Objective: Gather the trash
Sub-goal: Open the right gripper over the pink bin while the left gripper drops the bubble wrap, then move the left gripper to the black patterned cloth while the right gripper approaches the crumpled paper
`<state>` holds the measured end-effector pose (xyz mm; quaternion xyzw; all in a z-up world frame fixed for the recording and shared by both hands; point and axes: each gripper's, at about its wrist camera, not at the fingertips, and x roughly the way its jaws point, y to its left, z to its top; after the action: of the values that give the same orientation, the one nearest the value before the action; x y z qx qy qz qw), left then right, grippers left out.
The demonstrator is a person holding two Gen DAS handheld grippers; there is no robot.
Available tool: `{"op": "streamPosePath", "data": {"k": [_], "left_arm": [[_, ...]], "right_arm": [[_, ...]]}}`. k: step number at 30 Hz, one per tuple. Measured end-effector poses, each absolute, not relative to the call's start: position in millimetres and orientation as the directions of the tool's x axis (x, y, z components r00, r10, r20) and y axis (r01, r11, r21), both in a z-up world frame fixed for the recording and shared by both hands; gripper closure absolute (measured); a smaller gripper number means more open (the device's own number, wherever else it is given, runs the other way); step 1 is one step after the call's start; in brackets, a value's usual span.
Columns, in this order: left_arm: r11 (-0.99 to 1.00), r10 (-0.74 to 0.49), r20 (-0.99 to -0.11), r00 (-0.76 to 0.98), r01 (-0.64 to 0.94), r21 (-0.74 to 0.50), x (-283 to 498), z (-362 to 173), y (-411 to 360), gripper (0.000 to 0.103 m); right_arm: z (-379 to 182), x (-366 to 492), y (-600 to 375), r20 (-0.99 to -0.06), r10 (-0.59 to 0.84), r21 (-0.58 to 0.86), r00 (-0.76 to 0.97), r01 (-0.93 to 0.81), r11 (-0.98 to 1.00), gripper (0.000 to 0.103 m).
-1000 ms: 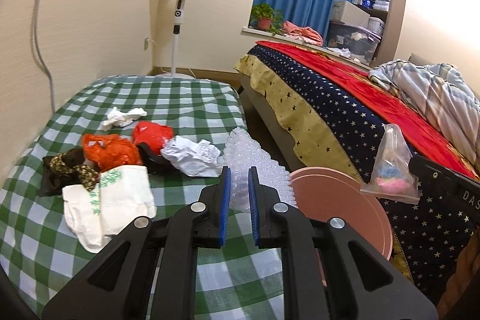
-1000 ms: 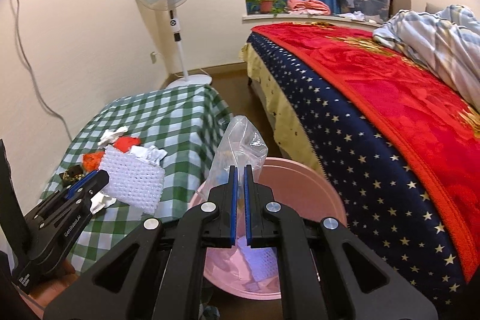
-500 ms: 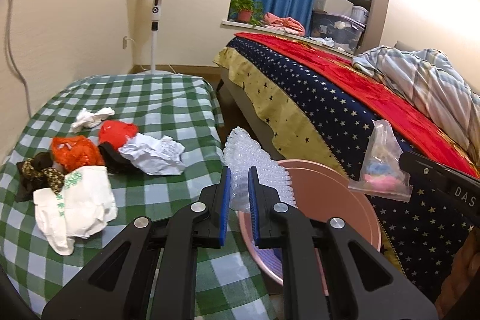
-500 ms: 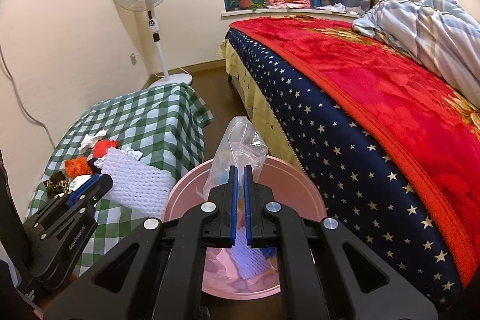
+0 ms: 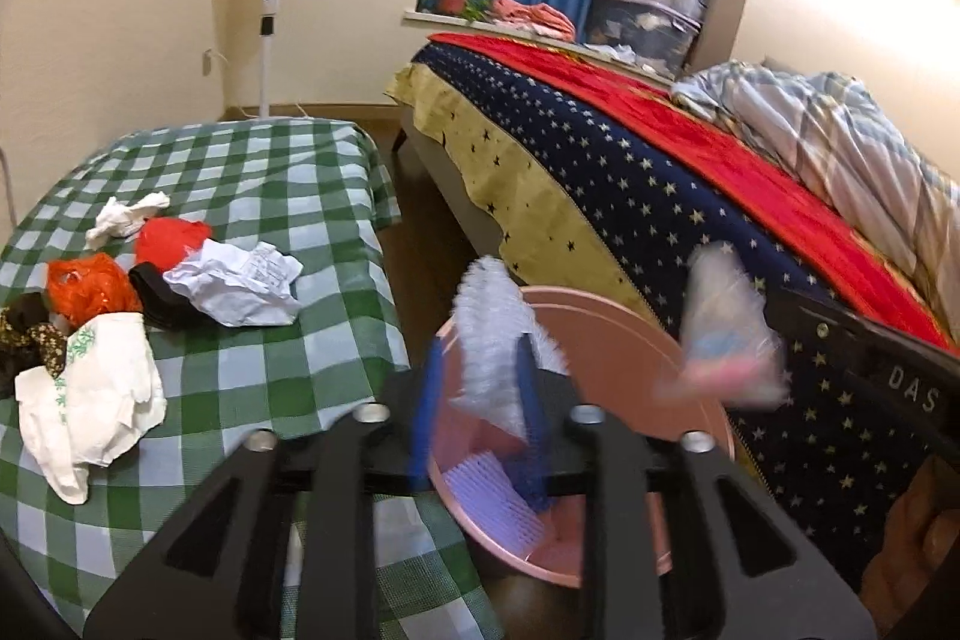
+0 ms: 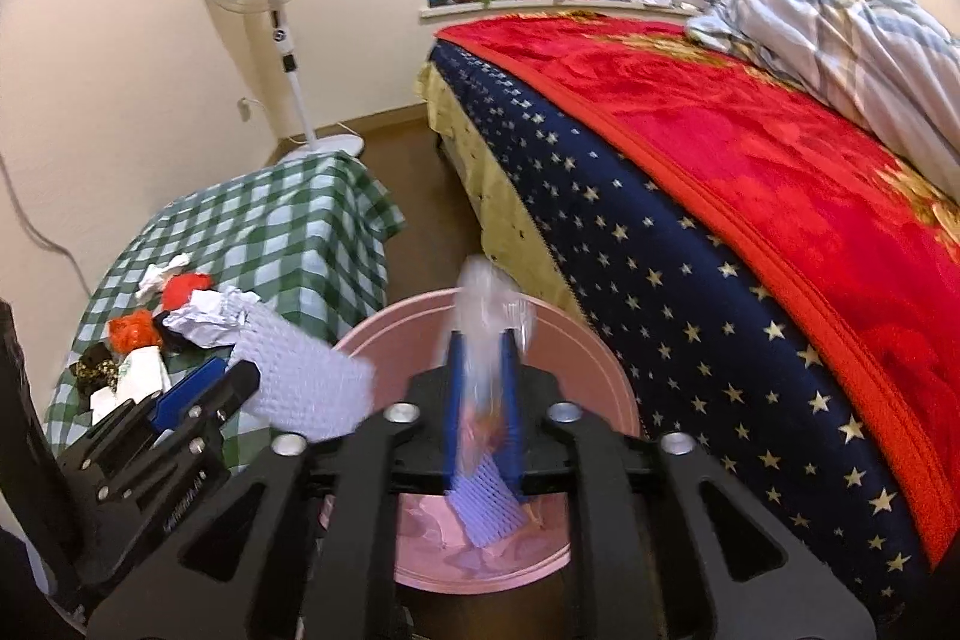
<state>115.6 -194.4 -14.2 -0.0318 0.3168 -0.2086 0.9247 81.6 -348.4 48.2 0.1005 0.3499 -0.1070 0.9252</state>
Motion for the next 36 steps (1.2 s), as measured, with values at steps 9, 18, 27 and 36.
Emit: {"op": "streamPosePath", "data": {"k": [9,18,27,36], "left_arm": [[0.925,-0.378,-0.567,0.732,0.328,-0.193,116,-13,-180,0.074],[0.949,-0.317,-0.55,0.773,0.259,-0.182,116,-8,-148,0.074],[0.971,-0.23,-0.542,0.808,0.157,-0.177,121,-7,-98,0.075],[0.985,-0.12,-0.533,0.838,0.035,-0.168,126,-8,-43,0.075]], "right_arm": [[49,81,-344,-0.656,-0.128,0.11,0.744,0.262,0.959,0.075],[53,82,-331,-0.629,-0.096,0.122,0.771,0.221,0.968,0.074],[55,91,-311,-0.592,-0.021,0.166,0.805,0.148,0.975,0.074],[48,117,-274,-0.572,0.08,0.2,0.816,0.045,0.979,0.076]]}}
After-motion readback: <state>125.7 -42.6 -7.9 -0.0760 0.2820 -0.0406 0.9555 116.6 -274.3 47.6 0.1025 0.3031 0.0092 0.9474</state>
